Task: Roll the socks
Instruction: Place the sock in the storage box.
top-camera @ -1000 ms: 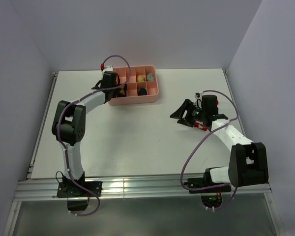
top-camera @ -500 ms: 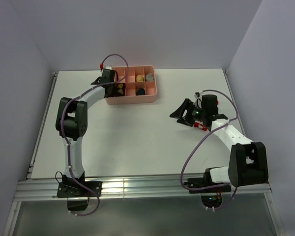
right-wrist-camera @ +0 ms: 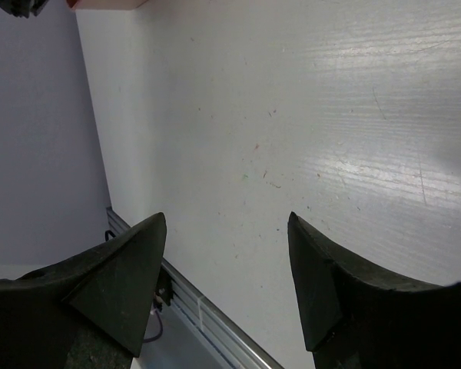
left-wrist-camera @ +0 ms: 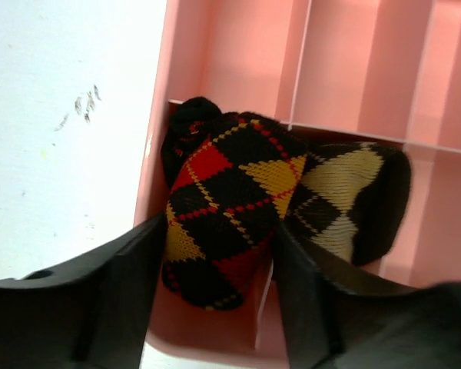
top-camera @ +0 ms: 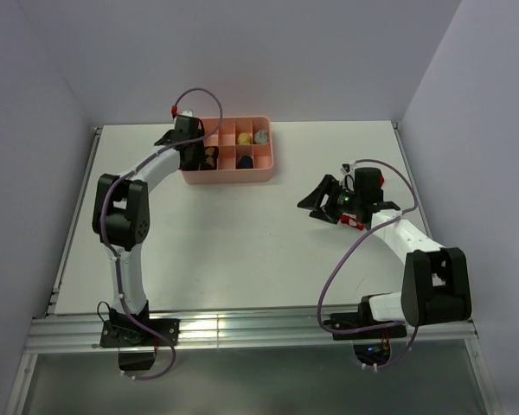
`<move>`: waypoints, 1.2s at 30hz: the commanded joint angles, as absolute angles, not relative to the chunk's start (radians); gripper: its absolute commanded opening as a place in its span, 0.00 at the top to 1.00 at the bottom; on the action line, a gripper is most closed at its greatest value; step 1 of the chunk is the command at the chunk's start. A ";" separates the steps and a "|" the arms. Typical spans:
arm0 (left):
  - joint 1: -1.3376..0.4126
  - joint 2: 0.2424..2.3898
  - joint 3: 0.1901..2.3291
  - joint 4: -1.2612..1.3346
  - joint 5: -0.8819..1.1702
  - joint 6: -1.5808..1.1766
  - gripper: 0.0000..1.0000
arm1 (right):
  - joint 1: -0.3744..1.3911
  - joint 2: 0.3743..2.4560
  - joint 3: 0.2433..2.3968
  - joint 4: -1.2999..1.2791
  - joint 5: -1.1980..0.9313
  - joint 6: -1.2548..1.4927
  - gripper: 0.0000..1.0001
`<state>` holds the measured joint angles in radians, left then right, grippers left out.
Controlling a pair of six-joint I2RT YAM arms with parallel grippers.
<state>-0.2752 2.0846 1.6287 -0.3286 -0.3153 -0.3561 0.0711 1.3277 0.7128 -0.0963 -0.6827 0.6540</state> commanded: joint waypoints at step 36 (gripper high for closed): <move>-0.250 2.160 1.718 -0.342 -0.338 -0.347 0.59 | 0.061 1.299 0.703 -0.080 -0.692 0.641 0.30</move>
<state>-0.2558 2.1578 1.6932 -0.3046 -0.3389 -0.3534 0.0708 1.3304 0.7109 -0.0914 -0.6971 0.6590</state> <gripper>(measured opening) 0.406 0.700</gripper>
